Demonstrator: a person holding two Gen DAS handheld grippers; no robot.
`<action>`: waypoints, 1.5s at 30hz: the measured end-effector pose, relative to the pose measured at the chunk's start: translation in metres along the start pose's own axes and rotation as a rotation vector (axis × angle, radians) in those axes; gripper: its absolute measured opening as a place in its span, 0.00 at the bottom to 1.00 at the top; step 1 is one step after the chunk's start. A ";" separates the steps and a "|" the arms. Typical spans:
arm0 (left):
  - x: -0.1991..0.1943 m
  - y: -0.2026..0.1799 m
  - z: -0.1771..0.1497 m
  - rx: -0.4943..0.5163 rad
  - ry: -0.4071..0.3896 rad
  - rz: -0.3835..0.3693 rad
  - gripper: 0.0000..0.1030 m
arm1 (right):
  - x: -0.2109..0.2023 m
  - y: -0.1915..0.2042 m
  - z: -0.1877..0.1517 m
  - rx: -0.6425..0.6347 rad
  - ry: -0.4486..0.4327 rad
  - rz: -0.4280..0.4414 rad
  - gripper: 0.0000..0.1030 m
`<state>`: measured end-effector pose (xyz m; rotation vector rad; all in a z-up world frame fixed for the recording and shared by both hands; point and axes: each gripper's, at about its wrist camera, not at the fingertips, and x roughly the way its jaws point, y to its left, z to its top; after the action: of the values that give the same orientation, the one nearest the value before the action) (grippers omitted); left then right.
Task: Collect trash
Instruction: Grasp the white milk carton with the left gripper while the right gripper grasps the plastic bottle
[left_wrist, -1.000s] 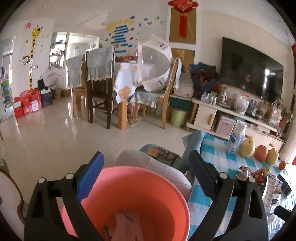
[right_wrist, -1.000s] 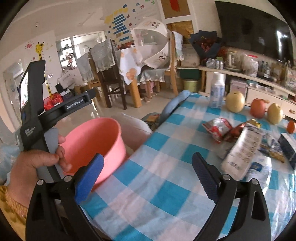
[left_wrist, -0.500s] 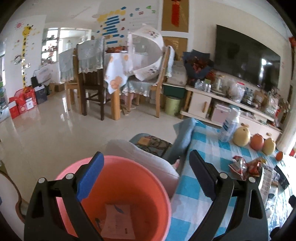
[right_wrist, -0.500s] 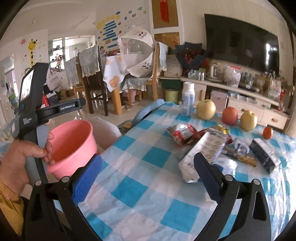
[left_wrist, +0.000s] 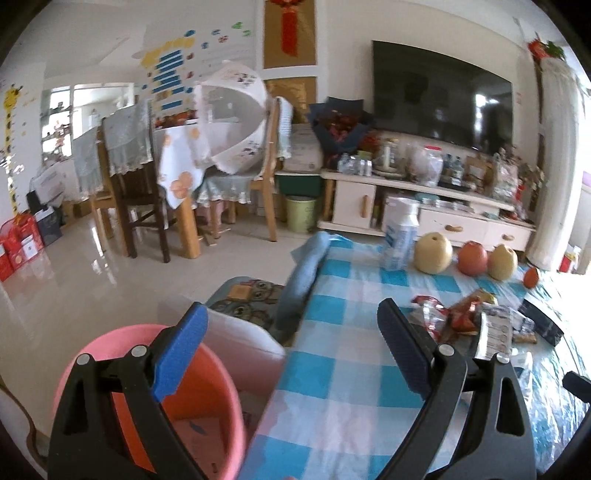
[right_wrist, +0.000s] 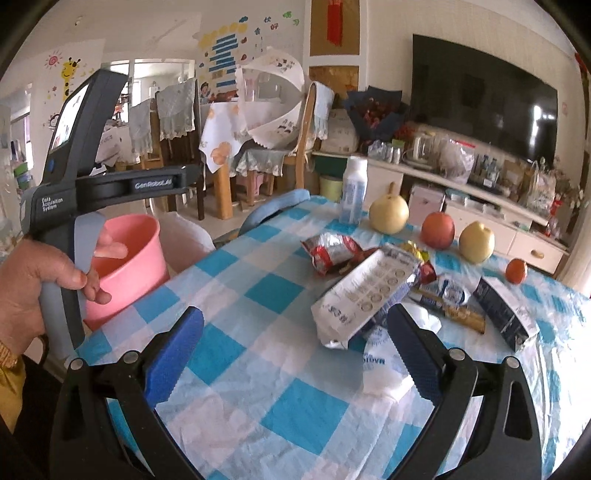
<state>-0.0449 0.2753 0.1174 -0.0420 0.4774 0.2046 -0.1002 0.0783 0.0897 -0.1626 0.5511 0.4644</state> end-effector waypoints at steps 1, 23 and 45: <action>0.000 -0.006 0.000 0.011 0.002 -0.010 0.91 | -0.001 -0.002 -0.001 0.001 0.001 -0.006 0.95; 0.007 -0.111 -0.012 0.140 0.091 -0.304 0.91 | -0.031 -0.093 -0.019 0.110 -0.058 -0.110 0.95; 0.059 -0.200 -0.037 0.307 0.263 -0.365 0.86 | -0.008 -0.231 -0.034 0.538 0.074 -0.054 0.95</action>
<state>0.0303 0.0876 0.0564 0.1459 0.7482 -0.2363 -0.0146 -0.1386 0.0713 0.3209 0.7240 0.2453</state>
